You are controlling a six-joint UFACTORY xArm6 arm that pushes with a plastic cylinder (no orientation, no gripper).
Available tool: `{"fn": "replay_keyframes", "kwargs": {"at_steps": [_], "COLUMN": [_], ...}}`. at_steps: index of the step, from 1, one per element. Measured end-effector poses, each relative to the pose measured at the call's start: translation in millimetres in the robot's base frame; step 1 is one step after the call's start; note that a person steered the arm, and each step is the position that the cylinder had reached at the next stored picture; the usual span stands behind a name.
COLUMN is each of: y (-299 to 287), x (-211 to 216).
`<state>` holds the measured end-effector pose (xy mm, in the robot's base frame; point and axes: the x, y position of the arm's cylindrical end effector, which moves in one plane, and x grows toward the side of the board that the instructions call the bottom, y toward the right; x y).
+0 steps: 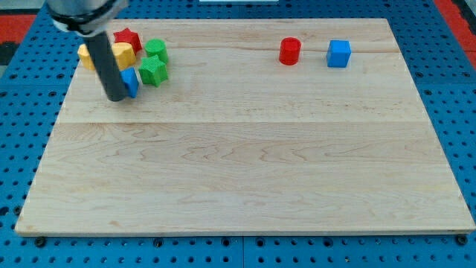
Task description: Move the blue triangle into the yellow heart
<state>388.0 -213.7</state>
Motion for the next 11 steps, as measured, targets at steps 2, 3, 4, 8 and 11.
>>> {"fn": "replay_keyframes", "kwargs": {"at_steps": [2,3,4,8,11], "y": [-27,44,58,15,19], "x": [39,23,-11,3,4]}}
